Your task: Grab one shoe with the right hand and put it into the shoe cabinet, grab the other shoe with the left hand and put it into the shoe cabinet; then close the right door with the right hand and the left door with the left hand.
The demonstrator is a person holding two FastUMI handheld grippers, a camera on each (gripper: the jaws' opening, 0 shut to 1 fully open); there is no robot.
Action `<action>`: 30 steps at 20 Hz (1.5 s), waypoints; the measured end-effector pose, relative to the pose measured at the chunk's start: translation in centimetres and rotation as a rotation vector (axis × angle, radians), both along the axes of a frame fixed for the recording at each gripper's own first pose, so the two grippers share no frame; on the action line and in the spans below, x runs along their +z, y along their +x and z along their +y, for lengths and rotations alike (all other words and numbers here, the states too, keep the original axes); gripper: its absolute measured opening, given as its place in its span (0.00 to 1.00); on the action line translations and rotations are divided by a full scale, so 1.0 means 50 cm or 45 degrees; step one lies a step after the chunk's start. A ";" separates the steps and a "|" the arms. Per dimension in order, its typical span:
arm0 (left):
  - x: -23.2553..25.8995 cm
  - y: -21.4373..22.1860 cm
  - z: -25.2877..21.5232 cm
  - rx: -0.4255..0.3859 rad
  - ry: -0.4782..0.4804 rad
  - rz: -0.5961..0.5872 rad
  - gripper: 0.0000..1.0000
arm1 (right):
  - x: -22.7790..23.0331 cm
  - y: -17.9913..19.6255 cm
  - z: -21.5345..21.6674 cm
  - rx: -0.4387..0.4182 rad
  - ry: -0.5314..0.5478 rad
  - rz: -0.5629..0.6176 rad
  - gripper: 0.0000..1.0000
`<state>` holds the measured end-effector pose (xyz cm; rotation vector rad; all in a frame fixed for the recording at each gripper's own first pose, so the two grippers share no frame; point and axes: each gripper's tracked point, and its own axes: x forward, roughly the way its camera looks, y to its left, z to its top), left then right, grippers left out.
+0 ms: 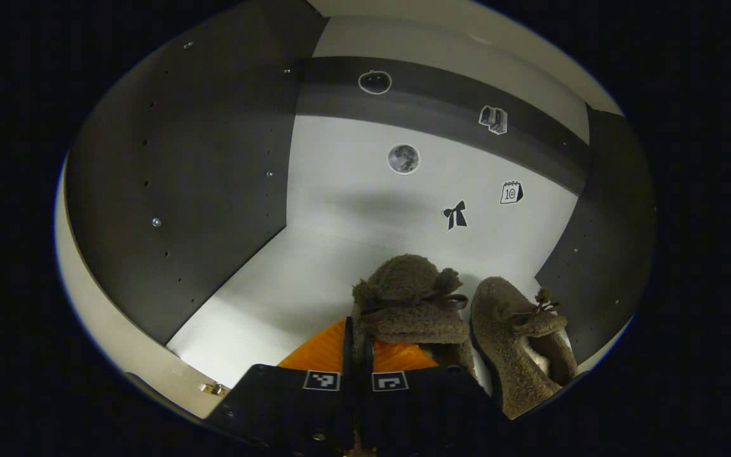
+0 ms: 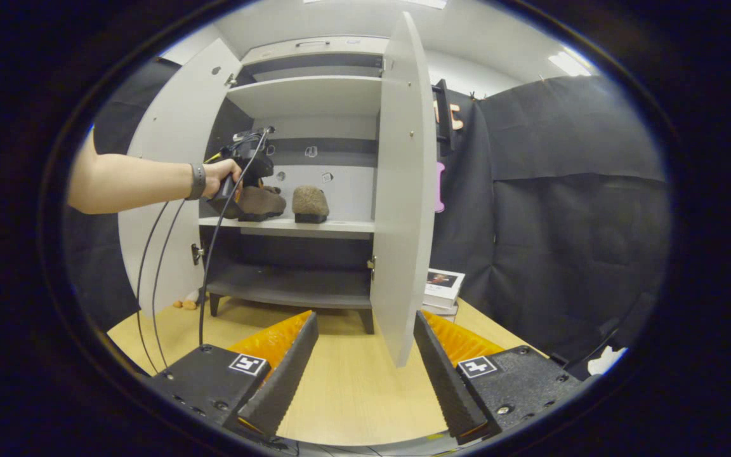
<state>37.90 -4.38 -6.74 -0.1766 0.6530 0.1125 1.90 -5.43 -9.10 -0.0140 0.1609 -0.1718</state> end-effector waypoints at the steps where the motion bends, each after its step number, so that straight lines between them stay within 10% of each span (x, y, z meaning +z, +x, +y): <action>1: 0.001 -0.004 -0.003 -0.013 -0.022 0.005 0.22 | -0.001 0.002 -0.005 -0.011 0.005 -0.001 0.99; 2: 0.004 -0.014 -0.003 -0.026 -0.033 0.014 0.15 | -0.004 0.003 -0.010 -0.017 0.008 0.000 0.94; 4: 0.019 -0.038 -0.005 -0.058 -0.057 0.031 0.46 | -0.006 0.005 -0.013 -0.018 0.013 0.003 0.94; 7: 0.063 -0.085 -0.006 -0.114 -0.105 -0.026 0.53 | -0.010 0.006 -0.014 -0.008 0.008 0.006 0.94; 11: 0.155 -0.186 -0.009 -0.186 -0.186 -0.222 0.61 | -0.005 0.016 0.001 0.023 0.017 -0.005 0.94; 12: 0.181 -0.222 -0.018 -0.218 -0.216 -0.289 0.77 | -0.003 0.018 0.007 0.034 0.024 -0.009 0.94; 17: 0.237 -0.422 -0.017 -0.311 -0.170 -0.543 0.78 | 0.022 0.028 0.038 0.104 0.017 -0.022 0.94; 18: 0.245 -0.454 -0.017 -0.327 -0.156 -0.599 0.94 | 0.027 0.029 0.043 0.118 0.014 -0.027 0.94; 19: 0.252 -0.497 -0.024 -0.357 -0.135 -0.655 0.78 | 0.030 0.030 0.049 0.128 0.014 -0.026 0.94; 30: 0.170 -0.780 0.009 -0.298 0.105 -0.753 0.88 | 0.031 -0.014 0.103 0.184 0.040 -0.001 0.94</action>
